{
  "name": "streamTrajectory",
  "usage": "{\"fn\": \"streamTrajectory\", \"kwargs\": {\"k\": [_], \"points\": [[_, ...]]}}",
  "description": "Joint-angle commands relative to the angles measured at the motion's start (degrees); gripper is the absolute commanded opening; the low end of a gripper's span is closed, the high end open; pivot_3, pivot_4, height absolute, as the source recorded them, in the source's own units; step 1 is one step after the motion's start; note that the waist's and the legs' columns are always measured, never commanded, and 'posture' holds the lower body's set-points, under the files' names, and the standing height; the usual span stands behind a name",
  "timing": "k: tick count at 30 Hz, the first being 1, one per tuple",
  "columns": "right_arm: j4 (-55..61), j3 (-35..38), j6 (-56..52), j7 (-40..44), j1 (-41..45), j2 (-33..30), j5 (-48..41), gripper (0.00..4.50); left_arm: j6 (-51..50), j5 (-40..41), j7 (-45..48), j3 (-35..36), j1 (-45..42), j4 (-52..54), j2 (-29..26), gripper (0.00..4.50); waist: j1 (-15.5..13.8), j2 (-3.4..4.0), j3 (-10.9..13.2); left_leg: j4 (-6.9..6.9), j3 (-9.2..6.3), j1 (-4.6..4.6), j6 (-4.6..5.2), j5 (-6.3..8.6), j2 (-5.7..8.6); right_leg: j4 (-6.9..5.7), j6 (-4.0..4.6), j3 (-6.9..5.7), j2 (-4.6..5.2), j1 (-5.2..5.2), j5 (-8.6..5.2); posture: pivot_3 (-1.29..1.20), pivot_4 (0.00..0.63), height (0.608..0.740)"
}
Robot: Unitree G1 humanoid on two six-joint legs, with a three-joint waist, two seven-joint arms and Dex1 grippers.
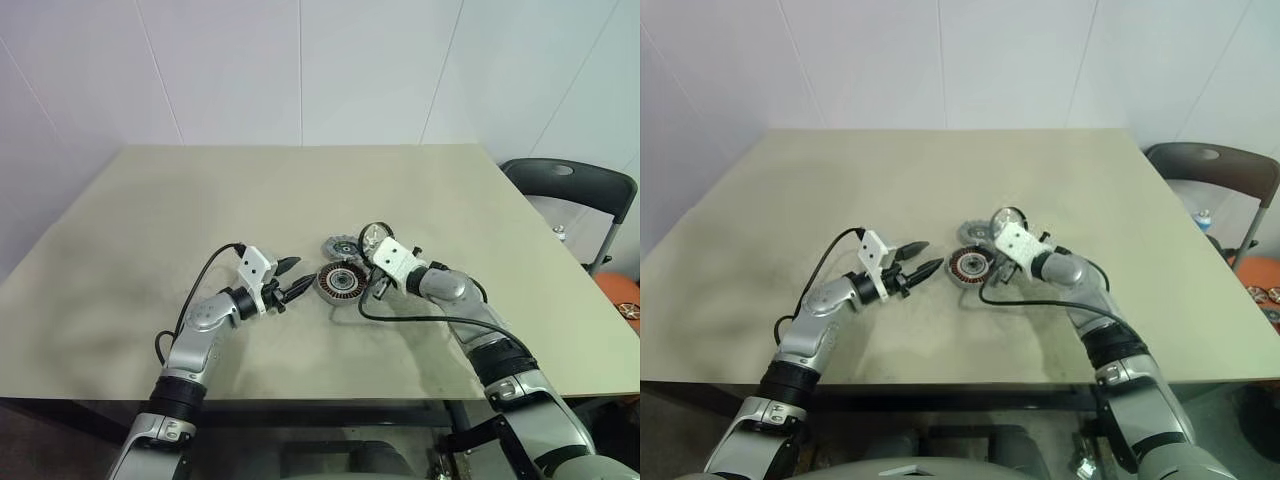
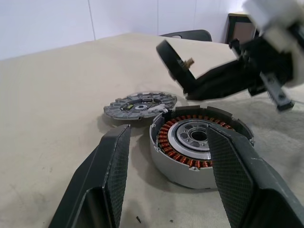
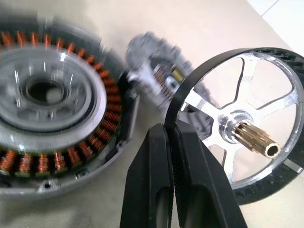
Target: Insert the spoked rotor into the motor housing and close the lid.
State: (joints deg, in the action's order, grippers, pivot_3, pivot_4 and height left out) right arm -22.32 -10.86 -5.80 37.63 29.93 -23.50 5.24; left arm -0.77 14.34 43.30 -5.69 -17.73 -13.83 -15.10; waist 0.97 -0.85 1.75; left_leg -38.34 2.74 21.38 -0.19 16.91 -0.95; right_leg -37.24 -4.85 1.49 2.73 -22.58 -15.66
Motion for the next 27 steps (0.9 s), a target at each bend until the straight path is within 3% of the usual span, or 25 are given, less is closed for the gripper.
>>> {"fn": "streamTrajectory", "kwargs": {"k": [1,7,11,14,17,27], "points": [[9.9,5.6,-5.2,6.3,1.4,0.3,-10.8,0.06,0.4,1.3,-0.1,1.7,-0.9,1.4,0.3,2.69,-0.1,0.00,0.0,0.00,-0.01,0.00,0.00,0.00,-0.01,0.00,0.00,0.00,0.00,0.00,0.00,0.00,0.000,0.740],[26.8,14.0,-26.4,12.8,-0.9,2.2,-36.1,0.06,-0.6,3.4,-0.5,4.2,-1.4,0.7,0.9,2.69,-0.2,0.00,0.0,0.03,-0.07,0.01,0.00,0.00,-0.08,0.01,0.00,-0.02,0.01,0.00,0.00,0.00,0.000,0.740],[28.4,16.6,-36.0,11.0,-2.0,3.6,-45.0,0.06,-1.7,6.2,-0.6,6.9,-1.9,0.9,1.7,2.69,-0.4,-0.02,0.0,0.02,-0.07,-0.01,0.00,0.00,-0.08,0.02,0.00,-0.04,0.07,0.05,0.00,0.00,0.000,0.740],[26.9,16.2,-41.4,9.3,-3.2,4.0,-47.3,0.06,-5.0,10.6,1.4,8.3,-1.3,4.1,2.0,2.69,-0.3,-0.02,0.0,0.02,-0.07,0.01,0.00,0.01,-0.06,0.03,0.01,-0.05,0.10,0.03,0.00,0.00,0.000,0.740],[21.1,20.6,-48.0,3.6,-2.2,7.8,-52.4,0.06,-7.8,13.9,2.2,9.6,-1.0,6.5,1.7,2.69,-0.2,-0.02,0.0,0.05,-0.07,0.05,0.00,0.01,-0.06,0.04,0.01,-0.04,0.10,-0.02,0.00,0.00,0.000,0.740],[11.7,27.6,-52.6,-7.2,0.0,15.2,-56.8,0.06,-7.9,13.2,1.8,10.0,-0.2,6.2,1.1,2.69,-0.1,0.00,0.0,0.09,-0.04,0.10,0.00,0.01,-0.04,0.07,0.01,-0.03,0.08,-0.07,0.00,0.00,0.000,0.740]]}}
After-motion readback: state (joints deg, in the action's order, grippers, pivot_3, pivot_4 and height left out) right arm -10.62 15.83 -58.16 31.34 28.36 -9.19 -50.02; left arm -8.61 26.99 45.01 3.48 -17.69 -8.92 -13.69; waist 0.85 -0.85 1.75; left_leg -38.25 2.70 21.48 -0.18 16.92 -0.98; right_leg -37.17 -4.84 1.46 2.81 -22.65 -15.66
